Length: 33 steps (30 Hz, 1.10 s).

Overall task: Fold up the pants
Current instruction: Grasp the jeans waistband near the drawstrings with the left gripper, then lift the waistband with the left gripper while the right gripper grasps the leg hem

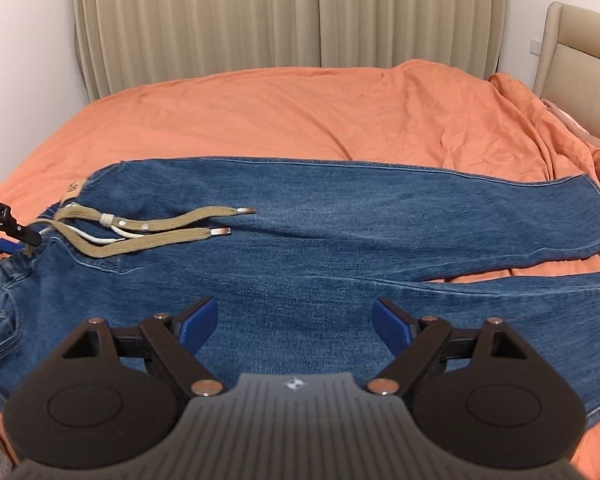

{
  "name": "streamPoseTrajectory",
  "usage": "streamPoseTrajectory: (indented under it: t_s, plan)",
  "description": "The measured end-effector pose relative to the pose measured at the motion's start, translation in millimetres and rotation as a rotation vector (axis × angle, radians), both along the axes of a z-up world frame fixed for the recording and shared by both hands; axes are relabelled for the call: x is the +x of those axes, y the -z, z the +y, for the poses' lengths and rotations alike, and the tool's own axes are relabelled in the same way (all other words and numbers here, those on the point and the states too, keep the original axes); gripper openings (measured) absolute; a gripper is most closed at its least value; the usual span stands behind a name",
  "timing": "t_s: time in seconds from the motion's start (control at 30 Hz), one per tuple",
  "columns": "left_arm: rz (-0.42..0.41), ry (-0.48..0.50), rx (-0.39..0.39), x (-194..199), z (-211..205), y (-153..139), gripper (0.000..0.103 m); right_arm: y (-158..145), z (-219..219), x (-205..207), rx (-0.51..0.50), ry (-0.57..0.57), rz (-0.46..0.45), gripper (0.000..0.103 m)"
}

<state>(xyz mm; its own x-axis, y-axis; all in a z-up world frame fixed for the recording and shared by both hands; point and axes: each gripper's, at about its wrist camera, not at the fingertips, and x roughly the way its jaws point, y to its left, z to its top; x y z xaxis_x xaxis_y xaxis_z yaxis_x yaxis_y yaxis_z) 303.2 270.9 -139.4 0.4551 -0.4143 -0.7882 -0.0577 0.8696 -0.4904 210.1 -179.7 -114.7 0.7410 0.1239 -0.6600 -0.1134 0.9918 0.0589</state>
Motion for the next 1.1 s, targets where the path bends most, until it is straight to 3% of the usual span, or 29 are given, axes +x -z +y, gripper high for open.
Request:
streamPoseTrajectory:
  t_s: [0.1, 0.17, 0.23, 0.33, 0.43, 0.53, 0.63, 0.83, 0.97, 1.03, 1.1]
  plan:
    - [-0.006, 0.016, -0.053, 5, 2, 10, 0.072, 6, 0, 6, -0.009, 0.019, 0.015, 0.081]
    - [-0.023, 0.013, -0.055, 2, 2, 12, 0.066, 9, -1, 9, -0.017, 0.034, 0.028, 0.081]
    - [-0.038, 0.002, -0.035, -5, 2, 8, 0.022, 11, -3, 11, -0.030, 0.053, 0.041, 0.081]
    - [-0.103, -0.007, -0.053, -21, -2, -9, 0.013, 9, -9, 11, -0.050, 0.080, 0.048, 0.081]
    - [-0.167, -0.041, 0.004, -36, -12, -37, 0.009, 2, -16, 6, -0.070, 0.097, 0.029, 0.081]
    - [-0.228, -0.071, 0.110, -56, -18, -74, 0.006, -9, -22, -3, -0.096, 0.096, -0.002, 0.081]
    - [-0.210, -0.085, 0.229, -64, -15, -88, 0.006, -21, -31, -16, -0.123, 0.101, -0.042, 0.081]
    - [-0.045, -0.090, 0.408, -38, -17, -24, 0.005, -27, -52, -34, -0.105, 0.122, -0.033, 0.081]
    - [-0.030, -0.091, 0.458, -24, -24, -9, 0.006, -31, -74, -43, -0.109, 0.138, -0.003, 0.081]
    - [-0.039, -0.069, 0.521, -21, -31, -15, 0.020, -33, -89, -48, -0.122, 0.155, 0.008, 0.081]
    - [-0.061, -0.042, 0.590, -23, -40, -26, 0.028, -36, -106, -52, -0.125, 0.173, 0.025, 0.081]
